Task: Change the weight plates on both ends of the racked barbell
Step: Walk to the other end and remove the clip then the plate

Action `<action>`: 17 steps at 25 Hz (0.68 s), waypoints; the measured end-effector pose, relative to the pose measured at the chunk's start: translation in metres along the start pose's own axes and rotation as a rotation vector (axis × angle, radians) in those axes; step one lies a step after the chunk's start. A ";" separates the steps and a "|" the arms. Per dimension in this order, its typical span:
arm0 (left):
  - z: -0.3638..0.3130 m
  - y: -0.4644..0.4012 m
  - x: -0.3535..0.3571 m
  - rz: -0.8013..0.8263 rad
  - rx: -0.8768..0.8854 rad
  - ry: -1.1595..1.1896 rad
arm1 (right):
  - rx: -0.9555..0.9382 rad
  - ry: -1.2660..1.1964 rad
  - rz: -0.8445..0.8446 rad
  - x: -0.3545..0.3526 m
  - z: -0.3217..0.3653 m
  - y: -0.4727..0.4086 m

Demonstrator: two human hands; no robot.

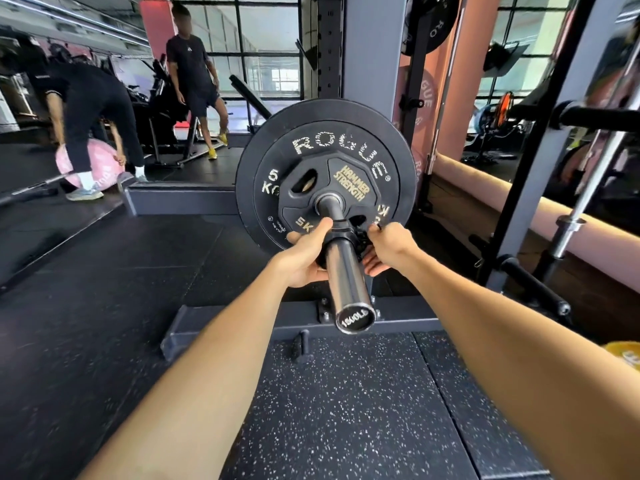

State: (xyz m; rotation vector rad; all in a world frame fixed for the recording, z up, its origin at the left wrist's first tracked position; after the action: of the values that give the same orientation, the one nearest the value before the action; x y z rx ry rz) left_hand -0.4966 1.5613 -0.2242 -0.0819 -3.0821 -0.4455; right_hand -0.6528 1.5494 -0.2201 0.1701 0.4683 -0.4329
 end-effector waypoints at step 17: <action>0.051 0.140 -0.004 0.201 -0.046 0.043 | -0.011 -0.011 -0.044 -0.044 -0.032 0.157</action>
State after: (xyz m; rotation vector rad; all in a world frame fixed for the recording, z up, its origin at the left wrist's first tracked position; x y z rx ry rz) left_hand -0.4853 1.7096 -0.2335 -0.3732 -2.9808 -0.5006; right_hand -0.6315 1.7144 -0.2178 0.1471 0.4640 -0.4743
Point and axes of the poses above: each hand's wrist, its own y-axis away from the middle knuckle, its own x-axis out of the palm, z = x × y, the point moved 8 cm from there along -y, towards the middle knuckle, and after that the axes turned 11 degrees about -z, right-handed, at the moved point
